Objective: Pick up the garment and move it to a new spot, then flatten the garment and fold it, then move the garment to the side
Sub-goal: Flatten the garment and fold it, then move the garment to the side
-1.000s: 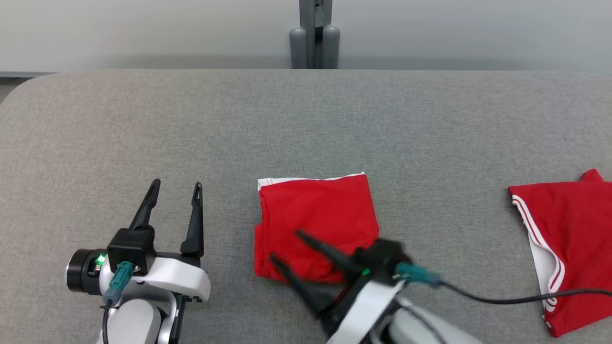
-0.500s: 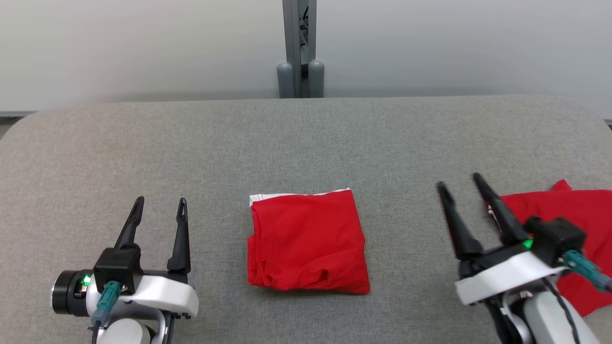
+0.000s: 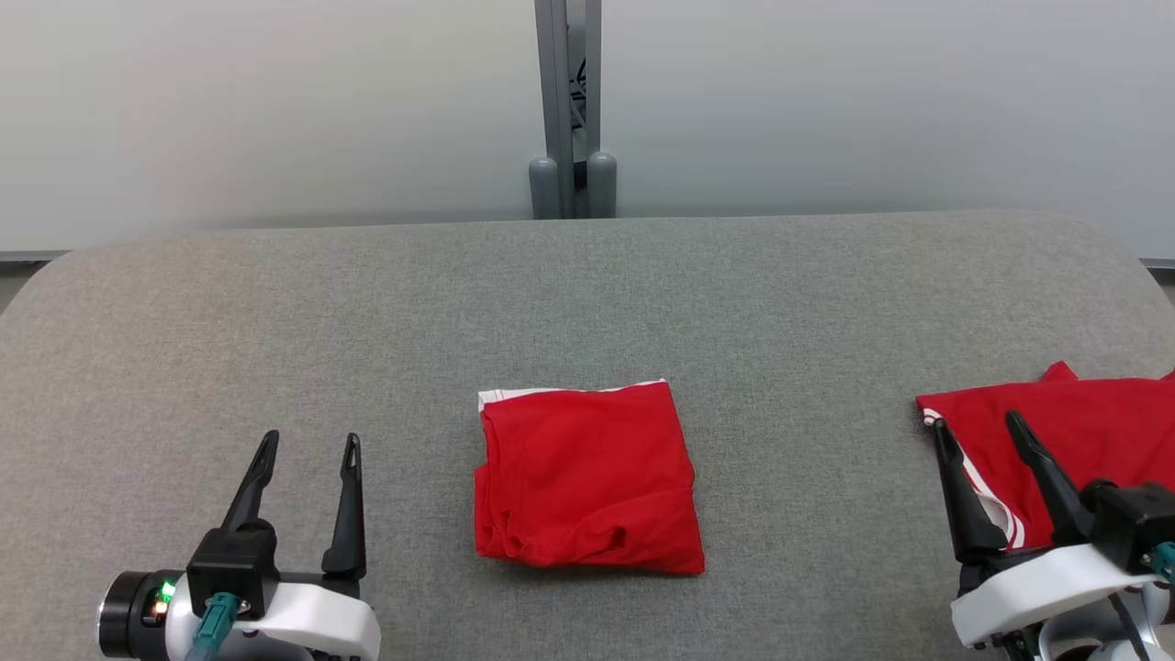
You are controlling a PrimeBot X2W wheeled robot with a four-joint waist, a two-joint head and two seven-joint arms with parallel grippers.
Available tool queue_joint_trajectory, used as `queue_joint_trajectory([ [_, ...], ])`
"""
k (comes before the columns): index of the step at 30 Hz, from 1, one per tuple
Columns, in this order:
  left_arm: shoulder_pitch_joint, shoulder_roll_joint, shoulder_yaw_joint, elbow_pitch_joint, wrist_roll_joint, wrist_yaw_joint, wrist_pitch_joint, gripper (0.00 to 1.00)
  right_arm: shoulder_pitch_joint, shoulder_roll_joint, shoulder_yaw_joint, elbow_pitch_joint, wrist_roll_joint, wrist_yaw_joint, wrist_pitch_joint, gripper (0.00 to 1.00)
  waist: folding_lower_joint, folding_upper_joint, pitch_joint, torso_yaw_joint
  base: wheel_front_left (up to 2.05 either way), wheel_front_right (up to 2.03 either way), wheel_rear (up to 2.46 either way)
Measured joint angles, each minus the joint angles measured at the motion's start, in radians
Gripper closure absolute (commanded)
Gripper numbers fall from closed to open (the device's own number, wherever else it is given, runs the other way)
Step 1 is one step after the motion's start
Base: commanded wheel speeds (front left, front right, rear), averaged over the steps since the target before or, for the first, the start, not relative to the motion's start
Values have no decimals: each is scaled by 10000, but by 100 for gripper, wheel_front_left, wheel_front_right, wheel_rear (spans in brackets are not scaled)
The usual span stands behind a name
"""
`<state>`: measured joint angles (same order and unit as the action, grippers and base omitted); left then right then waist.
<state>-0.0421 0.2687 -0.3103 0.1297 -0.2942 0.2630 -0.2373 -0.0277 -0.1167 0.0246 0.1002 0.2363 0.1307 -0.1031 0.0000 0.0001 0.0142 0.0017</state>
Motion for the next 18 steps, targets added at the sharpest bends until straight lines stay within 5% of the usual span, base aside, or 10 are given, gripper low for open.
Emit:
queue_joint_trajectory([
  [11, -61, 67, -121, -159, 27, 35, 169, 0, 123, 159, -236, -339, -82, 0, 372, 0, 0, 0, 154, 201, 0, 0, 0],
  [18, -443, -67, -161, -123, -50, -71, 35, 0, -294, 86, 481, 512, -33, 0, 800, 0, 0, 0, 400, 766, 0, 0, 0],
])
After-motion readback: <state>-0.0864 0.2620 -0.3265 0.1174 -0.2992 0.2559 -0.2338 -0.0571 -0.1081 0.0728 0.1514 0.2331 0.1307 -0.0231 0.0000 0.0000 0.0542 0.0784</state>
